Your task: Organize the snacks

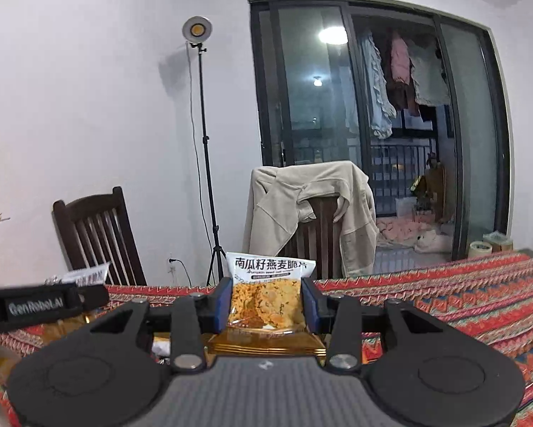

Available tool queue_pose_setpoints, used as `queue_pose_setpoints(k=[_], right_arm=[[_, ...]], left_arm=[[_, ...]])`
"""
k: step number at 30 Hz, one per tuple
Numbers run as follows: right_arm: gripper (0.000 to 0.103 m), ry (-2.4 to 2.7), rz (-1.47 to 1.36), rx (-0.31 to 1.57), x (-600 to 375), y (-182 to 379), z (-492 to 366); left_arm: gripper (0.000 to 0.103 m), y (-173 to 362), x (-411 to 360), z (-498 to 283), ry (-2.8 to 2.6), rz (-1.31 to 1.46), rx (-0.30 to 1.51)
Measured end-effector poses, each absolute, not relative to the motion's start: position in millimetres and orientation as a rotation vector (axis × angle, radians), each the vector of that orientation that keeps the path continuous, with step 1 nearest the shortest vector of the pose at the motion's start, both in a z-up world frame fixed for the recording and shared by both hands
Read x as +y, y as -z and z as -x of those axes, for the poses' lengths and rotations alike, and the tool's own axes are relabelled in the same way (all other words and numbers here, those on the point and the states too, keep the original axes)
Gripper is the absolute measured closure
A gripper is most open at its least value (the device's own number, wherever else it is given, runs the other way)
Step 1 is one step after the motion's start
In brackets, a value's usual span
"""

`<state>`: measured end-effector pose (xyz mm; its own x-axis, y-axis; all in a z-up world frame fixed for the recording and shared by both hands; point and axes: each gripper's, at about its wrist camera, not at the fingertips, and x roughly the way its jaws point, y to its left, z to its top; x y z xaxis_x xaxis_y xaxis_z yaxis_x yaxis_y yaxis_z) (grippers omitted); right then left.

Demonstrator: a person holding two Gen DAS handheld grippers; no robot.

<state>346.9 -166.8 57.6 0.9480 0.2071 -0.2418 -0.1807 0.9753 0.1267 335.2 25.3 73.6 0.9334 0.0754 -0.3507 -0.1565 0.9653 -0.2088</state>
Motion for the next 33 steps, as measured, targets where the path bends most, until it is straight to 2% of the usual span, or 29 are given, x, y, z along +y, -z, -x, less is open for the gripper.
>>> queue_pose_setpoints(k=[7, 13, 15, 16, 17, 18, 19, 20, 33], right_arm=[[0.063, -0.229, -0.065, 0.275, -163.3, -31.4, -356.3], [0.063, -0.223, -0.057, 0.322, -163.2, -19.7, -365.1], [0.060, -0.240, -0.061, 0.330, -164.9, -18.7, -365.4], [0.055, -0.246, -0.064, 0.333, -165.8, -18.3, -365.3], [0.036, -0.243, -0.069, 0.335, -166.6, -17.9, -366.0], [0.025, -0.235, -0.077, 0.334, -168.0, -17.7, -366.4], [0.005, -0.229, -0.084, 0.333, -169.5, -17.4, -366.8], [0.000, -0.234, -0.089, 0.331, -171.1, -16.8, -366.6], [0.000, -0.237, -0.077, 0.368, -169.6, -11.7, -372.9]], left_arm=[[0.060, -32.8, 27.7, -354.8, -0.108, 0.214, 0.441], [0.060, -28.8, 31.8, -352.4, -0.093, 0.214, 0.432], [0.058, -29.7, 31.2, -350.5, -0.095, 0.215, 0.416], [0.056, -30.3, 32.3, -348.7, -0.106, 0.222, 0.406], [0.044, -31.9, 32.9, -347.5, -0.118, 0.225, 0.398], [0.021, -32.2, 34.6, -346.1, -0.126, 0.233, 0.388], [0.011, -32.7, 37.2, -344.8, -0.133, 0.244, 0.372], [0.000, -33.6, 37.8, -342.8, -0.144, 0.251, 0.354], [0.000, -35.0, 37.6, -341.2, -0.180, 0.240, 0.344]])
